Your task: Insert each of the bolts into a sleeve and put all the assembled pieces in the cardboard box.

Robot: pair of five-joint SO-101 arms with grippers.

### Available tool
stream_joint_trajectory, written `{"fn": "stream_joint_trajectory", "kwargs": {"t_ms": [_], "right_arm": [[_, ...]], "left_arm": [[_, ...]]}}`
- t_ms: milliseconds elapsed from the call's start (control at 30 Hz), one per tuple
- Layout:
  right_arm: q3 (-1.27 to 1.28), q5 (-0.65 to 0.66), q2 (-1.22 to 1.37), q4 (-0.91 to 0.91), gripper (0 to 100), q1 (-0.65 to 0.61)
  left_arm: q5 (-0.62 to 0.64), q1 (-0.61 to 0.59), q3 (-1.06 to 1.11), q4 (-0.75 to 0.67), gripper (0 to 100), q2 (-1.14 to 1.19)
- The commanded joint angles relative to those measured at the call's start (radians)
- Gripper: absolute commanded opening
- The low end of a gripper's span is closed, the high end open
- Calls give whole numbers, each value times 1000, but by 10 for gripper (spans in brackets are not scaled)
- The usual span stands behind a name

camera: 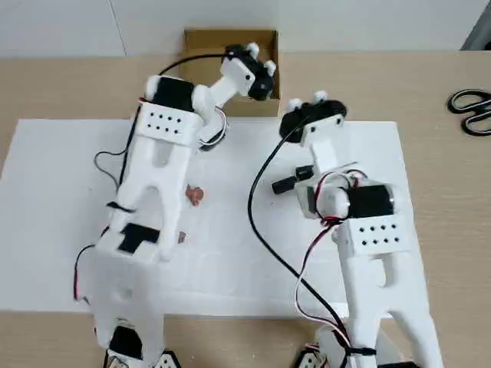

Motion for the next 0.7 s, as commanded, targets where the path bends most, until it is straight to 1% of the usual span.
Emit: {"fn": "stream_joint_trajectory", "kwargs": {"t_ms": [0,133,267,467,600,667], "right_arm": [[-63,8,-38,7,4,24],[-66,6,-39,22,4,19],[-75,5,-110,50,4,18],[-32,9,-334,54,4,16],[60,9,-478,48,4,16],[121,9,-542,48,4,16]], "left_arm": [[34,-3,90,20,5,-242],[86,-5,199,18,5,-439],[141,0,262,17,5,-585],[144,0,364,3,5,-680],[146,5,381,2,5,-720],[170,5,381,2,5,-736]]}}
